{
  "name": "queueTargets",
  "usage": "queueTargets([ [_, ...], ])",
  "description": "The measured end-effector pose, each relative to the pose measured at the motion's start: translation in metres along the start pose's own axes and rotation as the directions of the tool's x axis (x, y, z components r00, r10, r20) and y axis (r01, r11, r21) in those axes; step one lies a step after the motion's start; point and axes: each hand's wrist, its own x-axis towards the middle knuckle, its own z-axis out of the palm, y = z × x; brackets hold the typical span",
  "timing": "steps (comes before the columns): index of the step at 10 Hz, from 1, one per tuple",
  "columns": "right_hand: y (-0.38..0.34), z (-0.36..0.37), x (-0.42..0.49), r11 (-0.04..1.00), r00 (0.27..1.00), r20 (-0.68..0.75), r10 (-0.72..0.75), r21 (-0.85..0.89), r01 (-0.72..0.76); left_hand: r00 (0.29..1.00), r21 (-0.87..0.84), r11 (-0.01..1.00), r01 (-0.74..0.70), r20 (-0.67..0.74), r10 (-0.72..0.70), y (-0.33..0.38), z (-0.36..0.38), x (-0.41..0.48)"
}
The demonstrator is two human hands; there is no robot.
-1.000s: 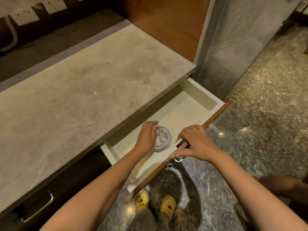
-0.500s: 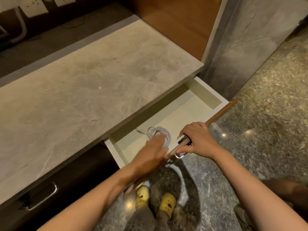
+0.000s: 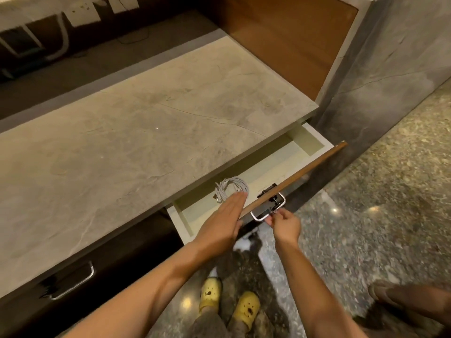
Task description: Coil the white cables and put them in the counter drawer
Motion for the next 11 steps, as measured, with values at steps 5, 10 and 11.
queueTargets([
  [5,-0.038,0.078,0.040,0.901,0.945,0.312,0.096,0.377,-0.216,0.972,0.262,0.938,0.229,-0.107,-0.207,-0.050,-0.069,0.038],
  [10,-0.176,0.028,-0.003,0.557,0.805,0.512,0.299,-0.779,0.288,0.856,0.263,0.938,0.227,0.405,-0.321,0.000,-0.181,0.065],
  [11,-0.269,0.014,-0.024,0.477,0.738,0.512,0.440,-0.829,0.291,0.805,0.207,0.943,0.261,0.493,-0.331,0.024,-0.246,0.087],
])
